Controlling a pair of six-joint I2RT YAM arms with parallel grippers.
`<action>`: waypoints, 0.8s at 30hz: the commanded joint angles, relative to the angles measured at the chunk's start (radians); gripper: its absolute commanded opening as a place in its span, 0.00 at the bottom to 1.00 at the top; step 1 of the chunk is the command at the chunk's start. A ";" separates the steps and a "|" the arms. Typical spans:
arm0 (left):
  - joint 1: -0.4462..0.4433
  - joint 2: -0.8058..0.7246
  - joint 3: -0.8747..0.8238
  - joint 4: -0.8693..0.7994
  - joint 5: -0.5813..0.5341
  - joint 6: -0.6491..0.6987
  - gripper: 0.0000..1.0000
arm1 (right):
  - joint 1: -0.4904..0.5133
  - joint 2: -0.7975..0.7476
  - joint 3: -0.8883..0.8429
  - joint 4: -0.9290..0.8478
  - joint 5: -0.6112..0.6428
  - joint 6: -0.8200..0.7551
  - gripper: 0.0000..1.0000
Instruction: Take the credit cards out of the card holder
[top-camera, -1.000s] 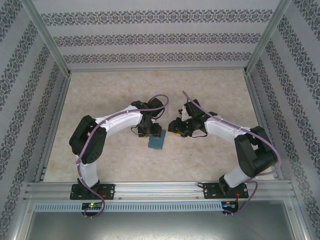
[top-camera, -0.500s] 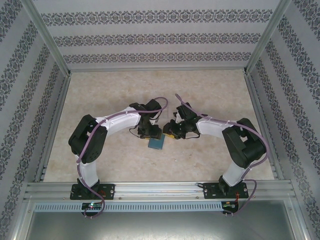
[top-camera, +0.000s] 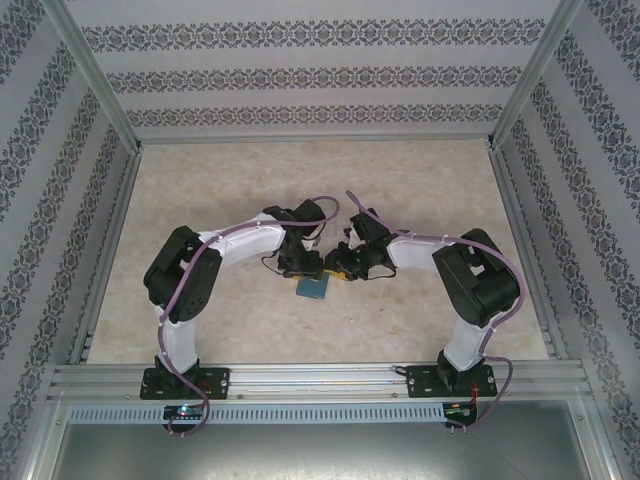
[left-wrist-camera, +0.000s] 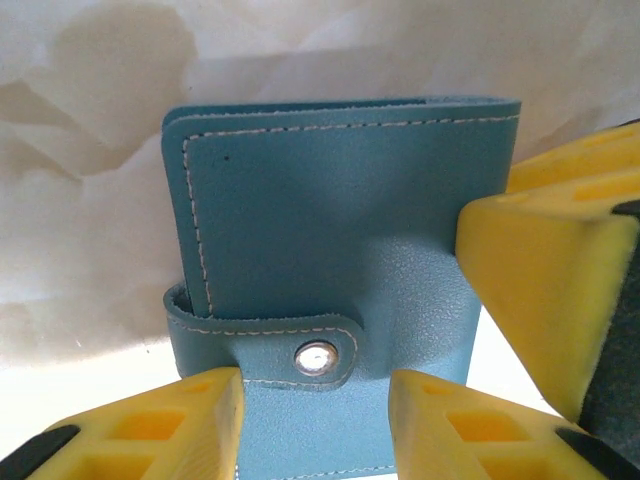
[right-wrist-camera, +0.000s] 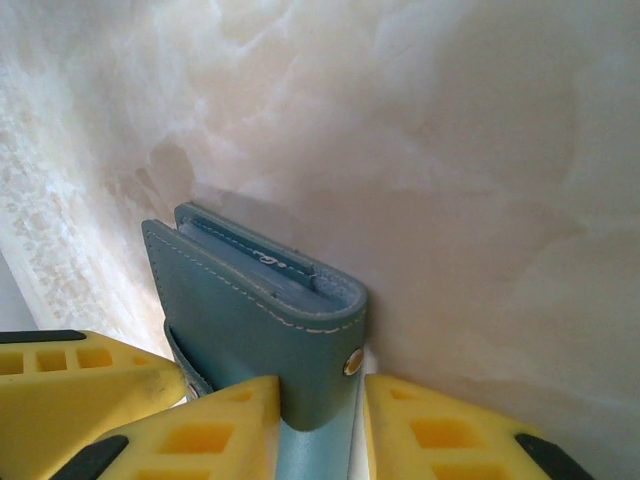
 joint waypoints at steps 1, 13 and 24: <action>0.007 0.036 0.023 -0.004 -0.015 0.033 0.43 | 0.013 0.016 0.001 0.018 -0.010 0.006 0.26; 0.007 0.095 0.042 -0.031 -0.078 0.041 0.43 | 0.021 0.018 -0.002 0.019 -0.018 0.001 0.15; 0.006 0.075 0.030 -0.026 -0.104 0.033 0.32 | 0.025 0.006 0.014 -0.034 0.009 -0.029 0.11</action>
